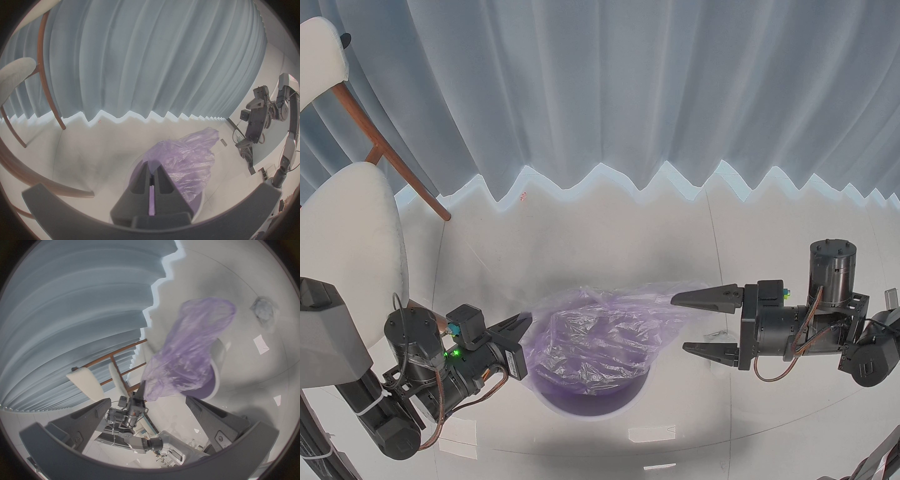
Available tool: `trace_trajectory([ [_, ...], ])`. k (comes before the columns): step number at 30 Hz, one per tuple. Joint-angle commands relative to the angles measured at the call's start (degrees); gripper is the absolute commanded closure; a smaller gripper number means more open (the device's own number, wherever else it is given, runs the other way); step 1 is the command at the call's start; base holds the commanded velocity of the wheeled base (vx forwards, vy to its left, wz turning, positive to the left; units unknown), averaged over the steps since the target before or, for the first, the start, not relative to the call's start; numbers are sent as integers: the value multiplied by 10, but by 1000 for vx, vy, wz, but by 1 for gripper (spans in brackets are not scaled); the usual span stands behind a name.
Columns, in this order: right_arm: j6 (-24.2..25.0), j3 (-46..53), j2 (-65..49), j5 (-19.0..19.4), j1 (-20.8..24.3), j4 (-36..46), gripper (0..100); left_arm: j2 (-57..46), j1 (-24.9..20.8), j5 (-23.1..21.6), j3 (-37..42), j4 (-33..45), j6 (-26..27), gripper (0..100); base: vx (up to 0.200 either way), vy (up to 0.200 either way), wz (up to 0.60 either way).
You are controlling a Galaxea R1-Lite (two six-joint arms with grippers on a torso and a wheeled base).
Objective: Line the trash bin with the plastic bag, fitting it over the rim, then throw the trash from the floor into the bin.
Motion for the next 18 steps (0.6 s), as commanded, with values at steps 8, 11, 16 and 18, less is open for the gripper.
trace_trajectory([
  [8,43,-122,112,-68,101,9,0,-88,-40,-55,37,0,-20,100,0,0,0],
  [11,42,-130,136,-70,102,9,0,-99,-48,-66,40,-1,-21,100,0,0,0],
  [16,39,-140,179,-79,99,4,0,-131,-66,-95,55,0,-37,100,0,0,0],
  [18,39,-151,180,-89,94,4,0,-132,-67,-95,53,0,-38,100,0,0,0],
])
